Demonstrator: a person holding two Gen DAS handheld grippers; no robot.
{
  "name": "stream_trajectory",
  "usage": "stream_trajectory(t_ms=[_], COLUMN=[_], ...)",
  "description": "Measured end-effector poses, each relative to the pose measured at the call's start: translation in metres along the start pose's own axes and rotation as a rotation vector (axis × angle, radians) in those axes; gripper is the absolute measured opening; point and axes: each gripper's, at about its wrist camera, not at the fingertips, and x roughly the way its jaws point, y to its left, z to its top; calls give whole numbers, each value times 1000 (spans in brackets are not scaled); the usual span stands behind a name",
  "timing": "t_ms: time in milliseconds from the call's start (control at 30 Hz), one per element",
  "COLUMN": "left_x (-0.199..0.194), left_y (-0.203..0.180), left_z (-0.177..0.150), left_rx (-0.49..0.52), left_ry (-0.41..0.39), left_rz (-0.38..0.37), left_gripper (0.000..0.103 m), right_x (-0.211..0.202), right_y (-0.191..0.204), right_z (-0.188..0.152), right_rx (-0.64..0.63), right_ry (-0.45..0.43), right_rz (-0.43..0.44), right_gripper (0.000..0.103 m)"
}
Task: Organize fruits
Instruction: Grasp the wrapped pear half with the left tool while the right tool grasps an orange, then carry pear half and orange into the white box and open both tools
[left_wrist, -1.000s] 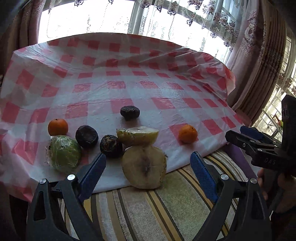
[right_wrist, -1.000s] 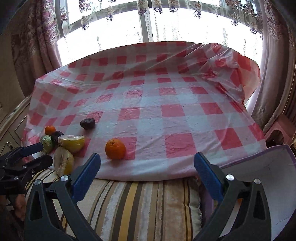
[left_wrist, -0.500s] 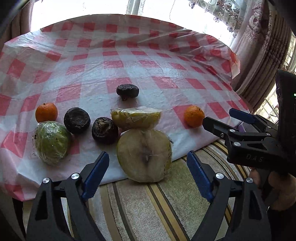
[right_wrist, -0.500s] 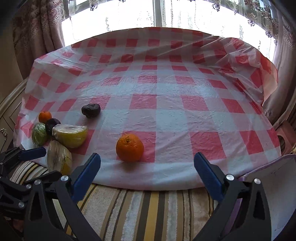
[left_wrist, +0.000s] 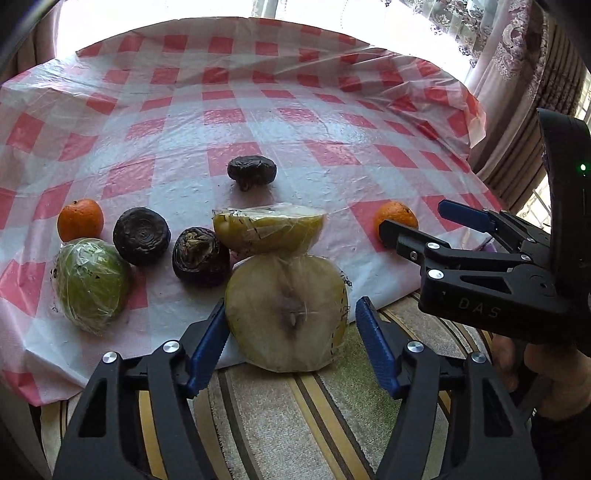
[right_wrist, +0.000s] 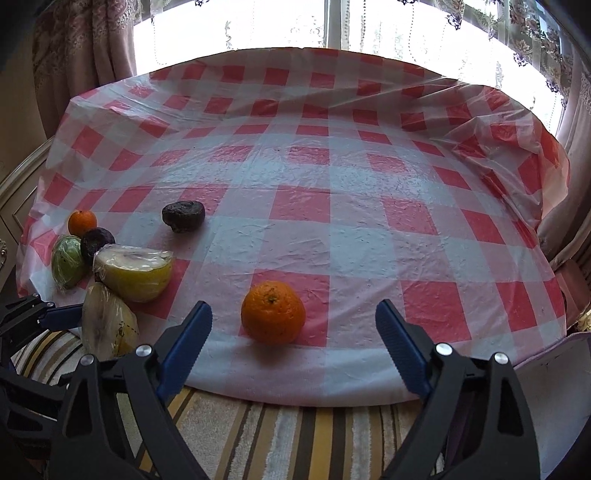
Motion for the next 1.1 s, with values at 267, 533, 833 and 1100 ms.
stream_trajectory(t_ms=[267, 533, 833, 1100], left_x=[0, -7, -17, -25], left_y=[0, -3, -10, -17], left_z=[-2, -5, -7, -5], left_rx=[2, 12, 39, 59], left_ry=[-13, -39, -64, -81], left_rz=[23, 14, 5, 12], left_gripper=[57, 57, 57, 57], right_x=[11, 6, -8, -25], right_y=[2, 0, -7, -18], right_z=[0, -5, -9, -13], right_rx=[-7, 4, 40, 75], right_ry=[32, 20, -5, -26], right_rz=[44, 89, 104, 112], right_gripper=[48, 37, 37, 36])
